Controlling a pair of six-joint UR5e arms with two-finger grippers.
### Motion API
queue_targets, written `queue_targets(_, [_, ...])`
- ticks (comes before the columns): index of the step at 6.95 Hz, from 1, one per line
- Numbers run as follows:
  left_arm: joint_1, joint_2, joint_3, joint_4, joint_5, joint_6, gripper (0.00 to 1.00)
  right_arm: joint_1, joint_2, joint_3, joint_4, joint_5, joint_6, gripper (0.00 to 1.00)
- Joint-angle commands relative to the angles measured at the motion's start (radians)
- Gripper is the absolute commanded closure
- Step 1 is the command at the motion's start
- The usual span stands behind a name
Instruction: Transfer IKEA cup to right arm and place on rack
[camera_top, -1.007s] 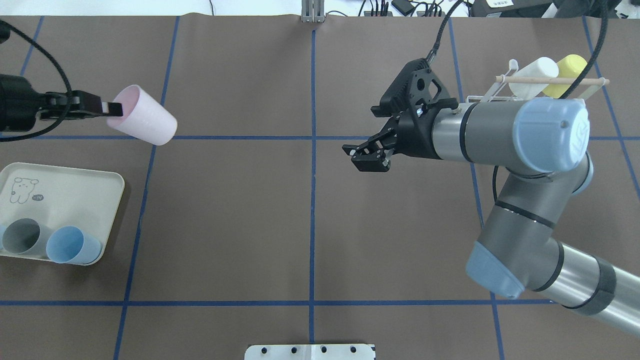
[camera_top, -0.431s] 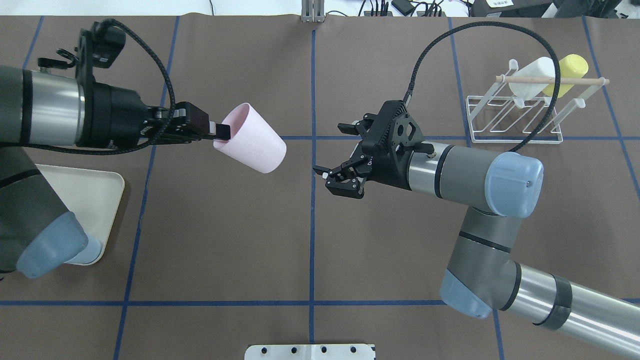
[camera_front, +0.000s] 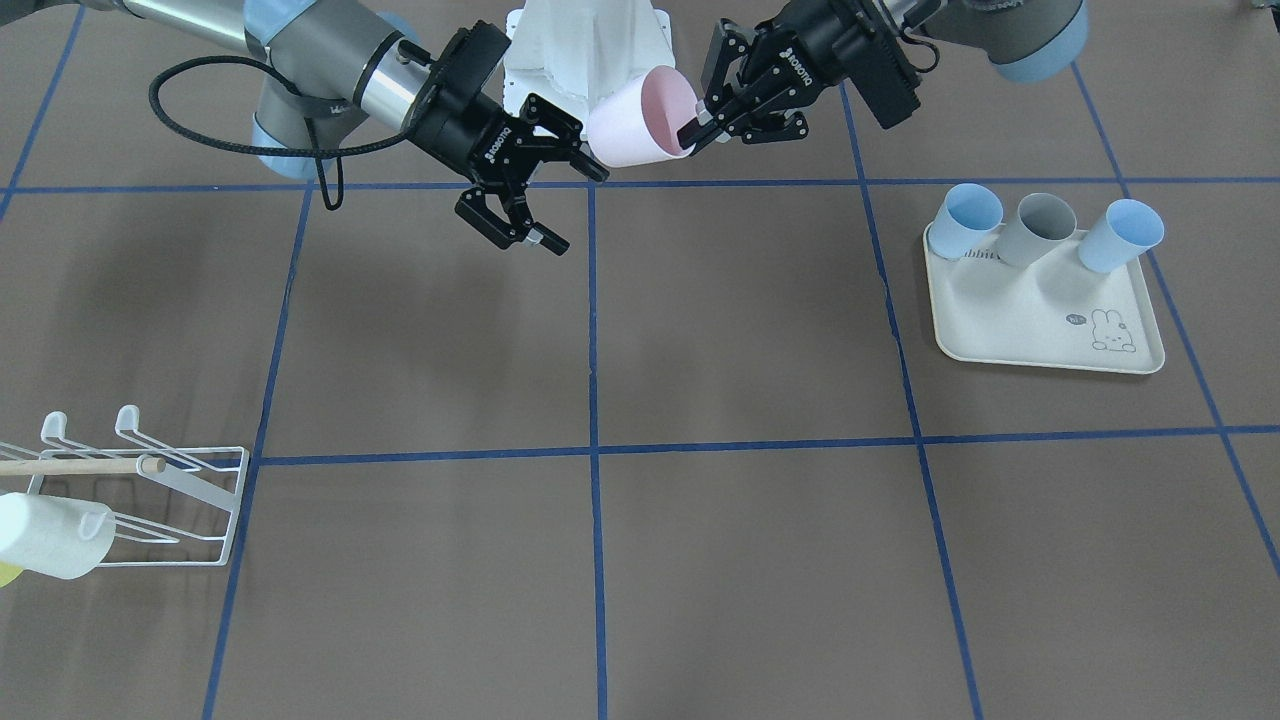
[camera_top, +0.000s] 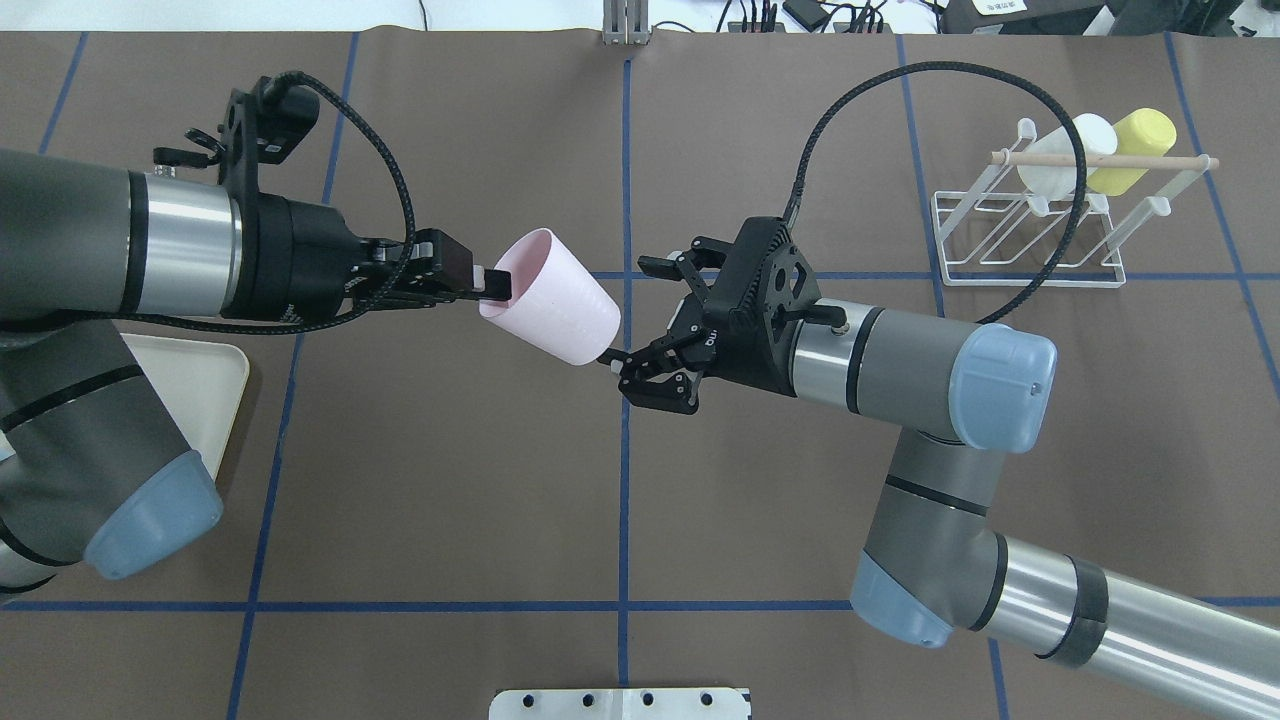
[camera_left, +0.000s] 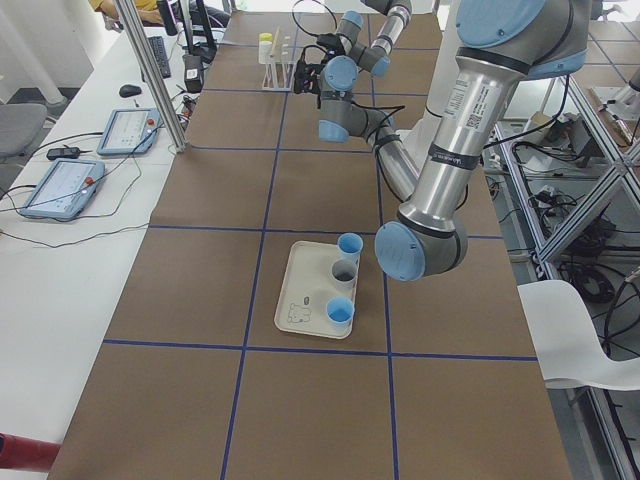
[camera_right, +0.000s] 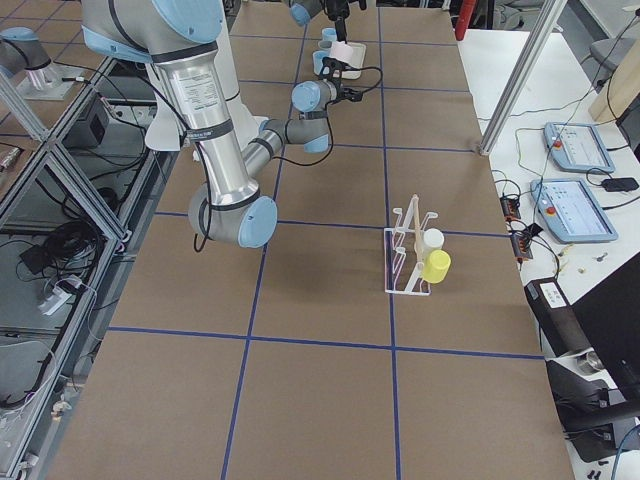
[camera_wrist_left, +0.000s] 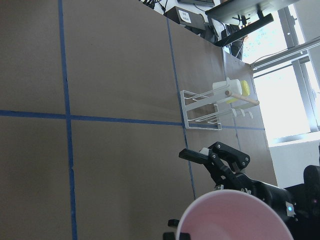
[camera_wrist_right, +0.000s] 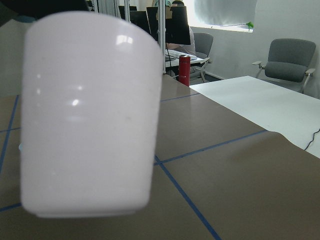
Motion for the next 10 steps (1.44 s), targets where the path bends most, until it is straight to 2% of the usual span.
queue_targets(1, [0.003,-0.005,0.016,0.0,0.004,0.0,1.0,-0.04,0.011,0.003,0.003,-0.055,-0.002,0.01])
queue_targets(8, [0.005,-0.005,0.05,0.0,0.004,0.0,1.0,-0.051,0.025,0.012,0.006,-0.065,-0.014,0.01])
queue_targets(10, [0.021,-0.005,0.05,0.0,0.03,0.0,1.0,-0.051,0.027,0.012,0.006,-0.065,-0.014,0.01])
